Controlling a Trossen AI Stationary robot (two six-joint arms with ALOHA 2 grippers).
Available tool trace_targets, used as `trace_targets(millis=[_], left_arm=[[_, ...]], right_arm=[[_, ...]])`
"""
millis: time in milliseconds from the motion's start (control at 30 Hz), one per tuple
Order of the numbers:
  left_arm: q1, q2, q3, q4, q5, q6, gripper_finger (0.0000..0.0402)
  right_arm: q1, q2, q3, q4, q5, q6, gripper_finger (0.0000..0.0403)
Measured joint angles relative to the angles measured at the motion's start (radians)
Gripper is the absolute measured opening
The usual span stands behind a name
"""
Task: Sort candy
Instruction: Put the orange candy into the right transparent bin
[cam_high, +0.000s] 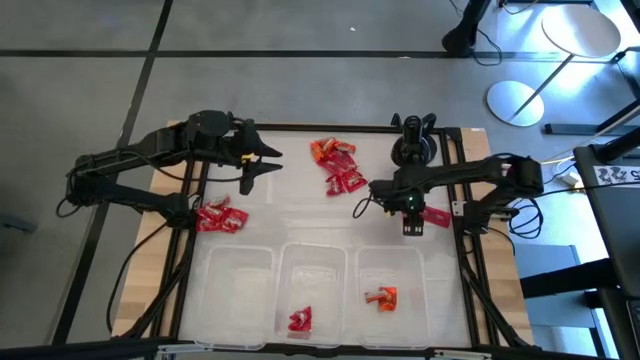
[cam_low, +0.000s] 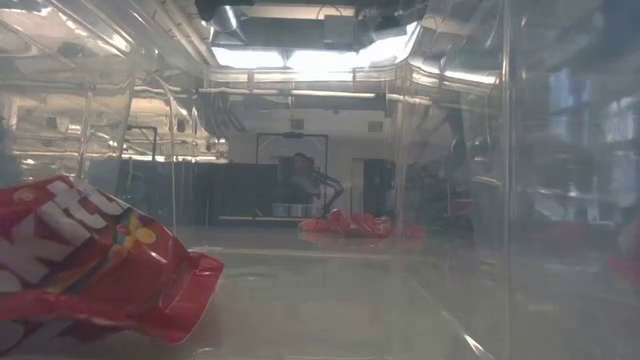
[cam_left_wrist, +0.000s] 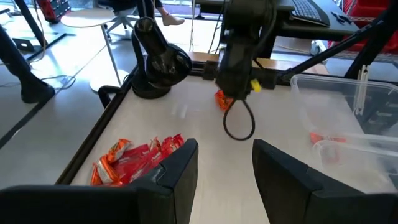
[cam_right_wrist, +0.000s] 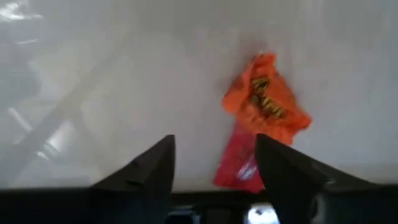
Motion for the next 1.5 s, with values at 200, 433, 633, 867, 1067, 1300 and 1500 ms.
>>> trace_targets(millis=[200, 433, 633, 867, 1067, 1300, 1500], left_arm=[[-0.001, 0.000, 0.000, -0.001, 0.000, -0.028, 0.0143], [-0.001, 0.000, 0.000, -0.020, 0.000, -0.054, 0.0143], [-0.002, 0.000, 0.000, -0.029, 0.000, -0.054, 0.0143], [-0.002, 0.000, 0.000, -0.029, 0.000, -0.053, 0.0143], [-0.002, 0.000, 0.000, -0.029, 0.000, -0.053, 0.0143], [-0.002, 0.000, 0.000, -0.028, 0.000, -0.053, 0.0143], [-0.002, 0.000, 0.000, -0.027, 0.000, -0.042, 0.0143]], right_arm=[[0.000, 0.066, -0.034, 0.073, 0.069, -0.120, 0.0279], [0.000, 0.105, -0.082, 0.185, 0.101, -0.155, 0.0266], [0.000, 0.115, -0.107, 0.226, 0.122, -0.122, 0.0206], [0.001, 0.114, -0.085, 0.217, 0.080, -0.038, 0.0075], [0.001, 0.114, 0.035, 0.092, 0.024, -0.002, 0.0013], [0.001, 0.046, 0.231, 0.036, -0.017, 0.034, 0.0008], [0.010, -0.026, 0.447, 0.024, -0.007, 0.114, 0.0009]])
